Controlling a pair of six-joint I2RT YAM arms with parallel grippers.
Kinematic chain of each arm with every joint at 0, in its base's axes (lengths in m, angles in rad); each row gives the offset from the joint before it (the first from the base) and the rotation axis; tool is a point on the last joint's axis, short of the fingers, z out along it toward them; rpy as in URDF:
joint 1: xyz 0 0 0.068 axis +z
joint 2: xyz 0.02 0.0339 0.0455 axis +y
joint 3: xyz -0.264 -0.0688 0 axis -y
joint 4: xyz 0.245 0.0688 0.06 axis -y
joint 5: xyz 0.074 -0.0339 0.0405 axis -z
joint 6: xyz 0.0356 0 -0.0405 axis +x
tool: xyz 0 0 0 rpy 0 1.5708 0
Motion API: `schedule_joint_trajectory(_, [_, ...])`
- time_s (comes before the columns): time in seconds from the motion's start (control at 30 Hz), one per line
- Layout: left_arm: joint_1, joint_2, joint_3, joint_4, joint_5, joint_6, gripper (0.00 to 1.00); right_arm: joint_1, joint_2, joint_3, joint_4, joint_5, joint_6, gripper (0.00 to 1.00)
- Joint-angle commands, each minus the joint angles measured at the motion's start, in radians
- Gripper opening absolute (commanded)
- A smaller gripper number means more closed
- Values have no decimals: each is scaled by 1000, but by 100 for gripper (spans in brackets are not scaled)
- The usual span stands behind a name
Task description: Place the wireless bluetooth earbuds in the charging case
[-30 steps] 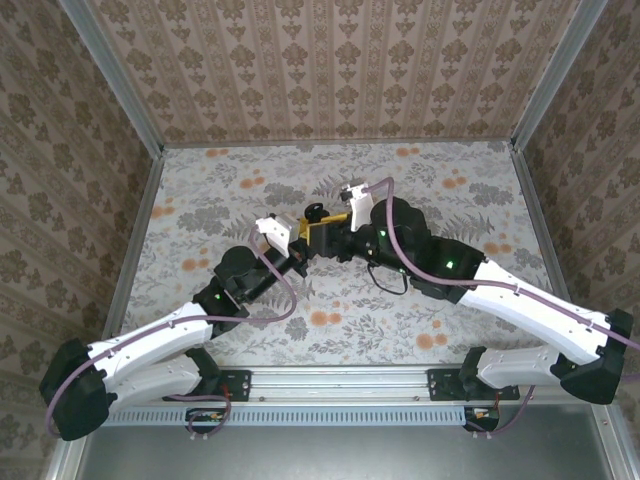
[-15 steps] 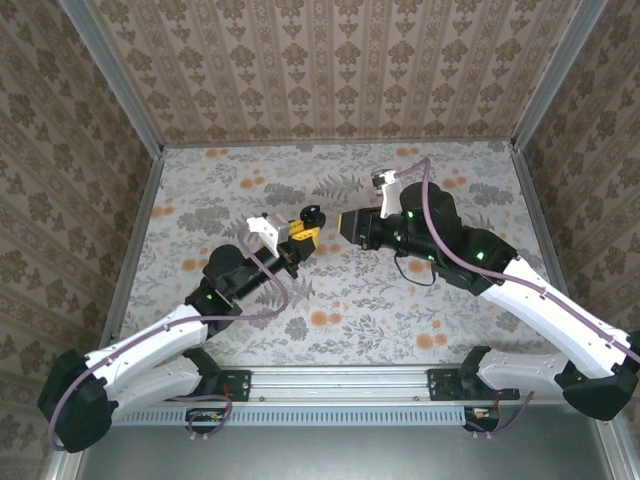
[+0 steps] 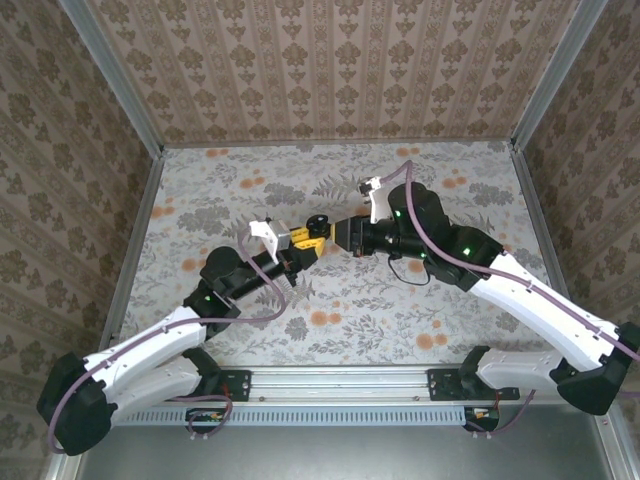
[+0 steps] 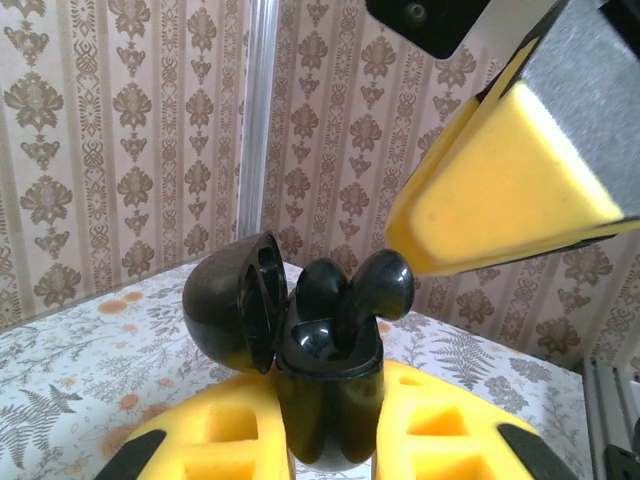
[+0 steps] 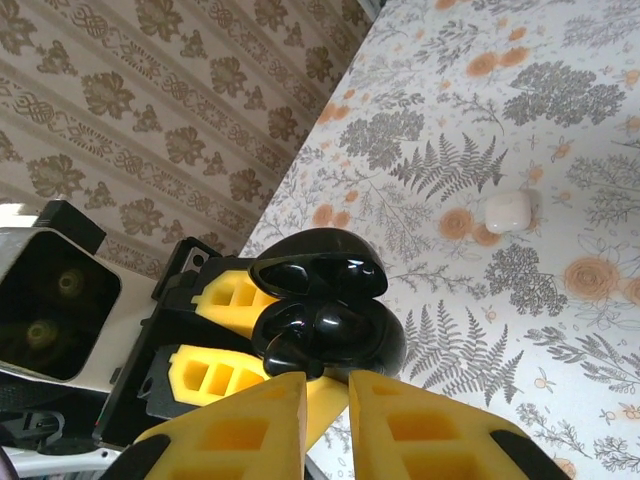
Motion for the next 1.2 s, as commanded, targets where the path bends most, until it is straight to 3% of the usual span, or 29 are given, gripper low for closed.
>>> schedule_joint_trajectory(0.0, [3, -23, -3, 40, 26, -18, 0, -6, 6, 0, 27, -53, 4, 18])
schedule_joint_trajectory(0.9, [2, 8, 19, 40, 17, -6, 0, 1, 58, -22, 100, -186, 35, 14])
schedule_joint_trajectory(1.17, [8, -1, 16, 30, 10, -14, 0, -5, -7, 42, -50, -211, -64, 16])
